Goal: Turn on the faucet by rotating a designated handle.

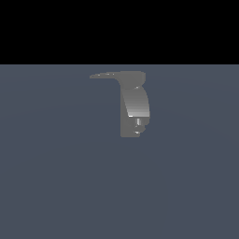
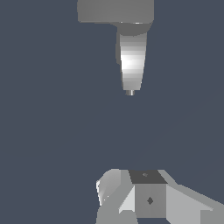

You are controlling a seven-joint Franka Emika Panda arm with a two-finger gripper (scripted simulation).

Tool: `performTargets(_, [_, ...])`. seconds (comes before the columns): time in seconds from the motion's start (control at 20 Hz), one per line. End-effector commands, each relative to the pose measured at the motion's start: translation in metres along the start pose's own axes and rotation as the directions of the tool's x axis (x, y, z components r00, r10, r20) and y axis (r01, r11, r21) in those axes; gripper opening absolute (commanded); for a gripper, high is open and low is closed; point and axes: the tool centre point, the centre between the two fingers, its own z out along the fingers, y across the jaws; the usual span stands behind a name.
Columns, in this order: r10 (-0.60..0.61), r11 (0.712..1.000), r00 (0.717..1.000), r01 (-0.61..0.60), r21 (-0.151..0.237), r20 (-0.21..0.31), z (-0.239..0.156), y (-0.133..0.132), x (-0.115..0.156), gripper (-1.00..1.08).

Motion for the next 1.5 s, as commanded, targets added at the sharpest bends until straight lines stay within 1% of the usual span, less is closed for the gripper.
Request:
performTargets(0.0, [0.0,1.0,1.0,0.0,0.0,0.0,0.0,0.0,0.0,-1.0])
performTargets(0.45, [0.041,0.999,0.999,-0.041,0.001,0.0,0.006,-0.009,0.005,-1.0])
performTargets(0.85, [0.147,0.989,0.989,-0.147,0.004,0.0,0.02,-0.032,0.02,-1.0])
performTargets(1.15, [0.264,0.965,0.965,-0.264,0.007,0.001,0.036,-0.055,0.039,-1.0])
performTargets(1.45, [0.381,0.924,0.924,-0.381,0.011,0.002,0.052,-0.078,0.063,-1.0])
